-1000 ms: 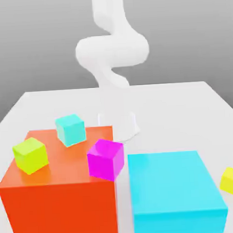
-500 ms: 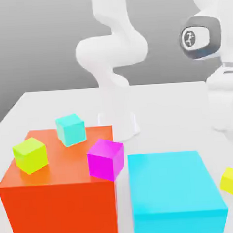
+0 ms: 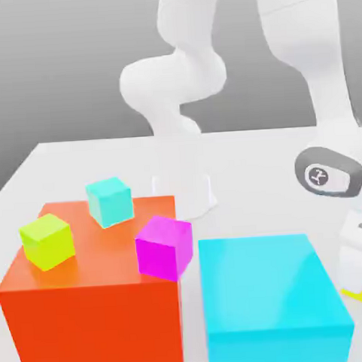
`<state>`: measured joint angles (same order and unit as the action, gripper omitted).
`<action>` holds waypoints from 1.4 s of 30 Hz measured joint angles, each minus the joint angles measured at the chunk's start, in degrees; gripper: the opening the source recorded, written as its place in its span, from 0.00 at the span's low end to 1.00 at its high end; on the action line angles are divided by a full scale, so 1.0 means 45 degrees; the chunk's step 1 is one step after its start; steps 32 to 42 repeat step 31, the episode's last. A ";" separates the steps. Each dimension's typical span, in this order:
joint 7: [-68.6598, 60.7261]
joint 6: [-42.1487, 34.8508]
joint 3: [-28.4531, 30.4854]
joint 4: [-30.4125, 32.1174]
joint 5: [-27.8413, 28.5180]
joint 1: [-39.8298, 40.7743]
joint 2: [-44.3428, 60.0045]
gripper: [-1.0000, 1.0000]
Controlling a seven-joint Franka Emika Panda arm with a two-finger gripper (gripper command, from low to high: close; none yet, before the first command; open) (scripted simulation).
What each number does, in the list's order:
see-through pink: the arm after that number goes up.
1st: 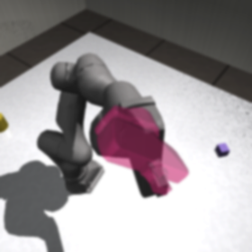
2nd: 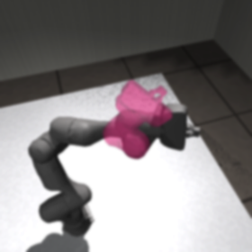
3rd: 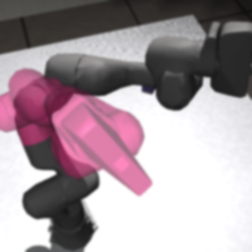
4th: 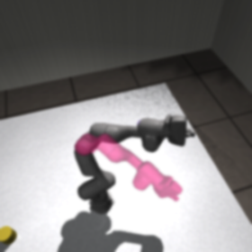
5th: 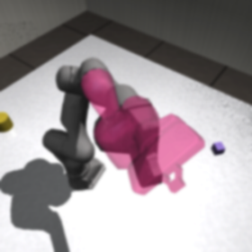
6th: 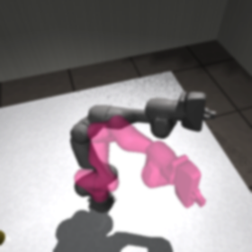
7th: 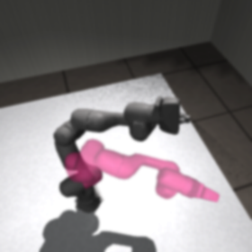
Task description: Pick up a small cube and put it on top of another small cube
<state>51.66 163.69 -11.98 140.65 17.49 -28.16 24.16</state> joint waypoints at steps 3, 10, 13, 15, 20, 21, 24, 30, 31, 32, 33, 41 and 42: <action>-0.0123 -0.0207 -0.0179 0.0065 -0.0159 0.0137 -0.0264 0.00; -0.1518 -0.3008 -0.0574 0.0027 -0.2209 0.1697 -0.3150 0.00; -0.1797 -0.4636 0.0263 -0.0541 -0.2803 0.2873 -0.4271 0.00; -0.1904 -0.5736 0.0690 -0.0935 -0.3093 0.3926 -0.5003 0.00; -0.2066 -0.8498 0.1647 -0.1926 -0.3679 0.5866 -0.6813 0.00; -0.2081 -0.9059 0.1903 -0.2129 -0.3771 0.6122 -0.7174 0.00; -0.2083 -0.9921 0.2569 -0.2342 -0.3939 0.6748 -0.7829 0.00; -0.2091 -0.8697 0.2675 -0.1554 -0.3972 0.6869 -0.7392 1.00; -0.2091 -0.8697 0.2675 -0.1554 -0.3972 0.6869 -0.7392 1.00; -0.2091 -0.8697 0.2675 -0.1554 -0.3972 0.6869 -0.7392 1.00; -0.2091 -0.8697 0.2675 -0.1554 -0.3972 0.6869 -0.7392 1.00; -0.2091 -0.8697 0.2675 -0.1554 -0.3972 0.6869 -0.7392 1.00; -0.2091 -0.8697 0.2675 -0.1554 -0.3972 0.6869 -0.7392 1.00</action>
